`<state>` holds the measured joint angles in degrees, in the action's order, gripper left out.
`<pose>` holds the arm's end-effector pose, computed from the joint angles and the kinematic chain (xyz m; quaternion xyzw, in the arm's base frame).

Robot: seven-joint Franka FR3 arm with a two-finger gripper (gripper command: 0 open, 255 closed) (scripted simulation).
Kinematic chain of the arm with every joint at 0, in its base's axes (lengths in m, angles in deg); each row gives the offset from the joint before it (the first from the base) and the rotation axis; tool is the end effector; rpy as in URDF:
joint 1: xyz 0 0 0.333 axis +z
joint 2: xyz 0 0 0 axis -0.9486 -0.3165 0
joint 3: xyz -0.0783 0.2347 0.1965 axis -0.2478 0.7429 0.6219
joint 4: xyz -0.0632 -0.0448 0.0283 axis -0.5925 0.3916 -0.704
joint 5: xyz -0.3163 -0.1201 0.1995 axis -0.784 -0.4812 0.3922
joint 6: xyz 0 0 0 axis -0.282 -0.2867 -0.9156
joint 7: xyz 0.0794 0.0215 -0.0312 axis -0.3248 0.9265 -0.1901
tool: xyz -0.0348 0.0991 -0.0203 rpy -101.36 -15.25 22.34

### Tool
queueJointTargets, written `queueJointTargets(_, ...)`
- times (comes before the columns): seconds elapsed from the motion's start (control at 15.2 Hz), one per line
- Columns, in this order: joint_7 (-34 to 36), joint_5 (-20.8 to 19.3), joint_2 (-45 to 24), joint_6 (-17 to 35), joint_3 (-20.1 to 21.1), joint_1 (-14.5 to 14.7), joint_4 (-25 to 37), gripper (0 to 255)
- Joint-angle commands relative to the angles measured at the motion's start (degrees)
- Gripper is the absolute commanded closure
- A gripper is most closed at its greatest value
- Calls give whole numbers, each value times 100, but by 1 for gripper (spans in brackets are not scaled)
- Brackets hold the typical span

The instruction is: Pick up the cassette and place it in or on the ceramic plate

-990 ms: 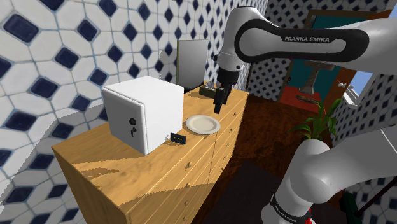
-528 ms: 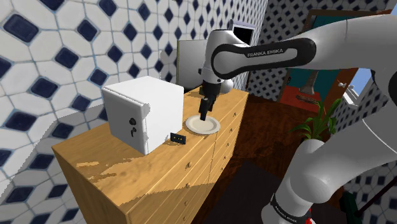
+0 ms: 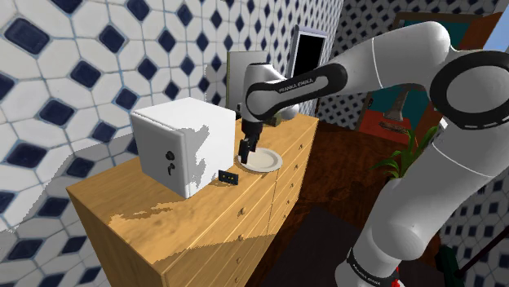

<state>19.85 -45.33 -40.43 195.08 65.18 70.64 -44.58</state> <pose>0.4872 0.0028 0.4415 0.9890 0.1473 0.0144 0.0018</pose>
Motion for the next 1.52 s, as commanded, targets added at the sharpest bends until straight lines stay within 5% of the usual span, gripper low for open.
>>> queueJointTargets(0.0, -87, -15, -477, 287, -22, -12, 172, 0)
queueJointTargets(0.66, -384, -66, -2696, 1026, -37, -24, 1535, 0)
queueJointTargets(1.45, -386, -66, -3071, 1519, -59, -4, 1416, 0)
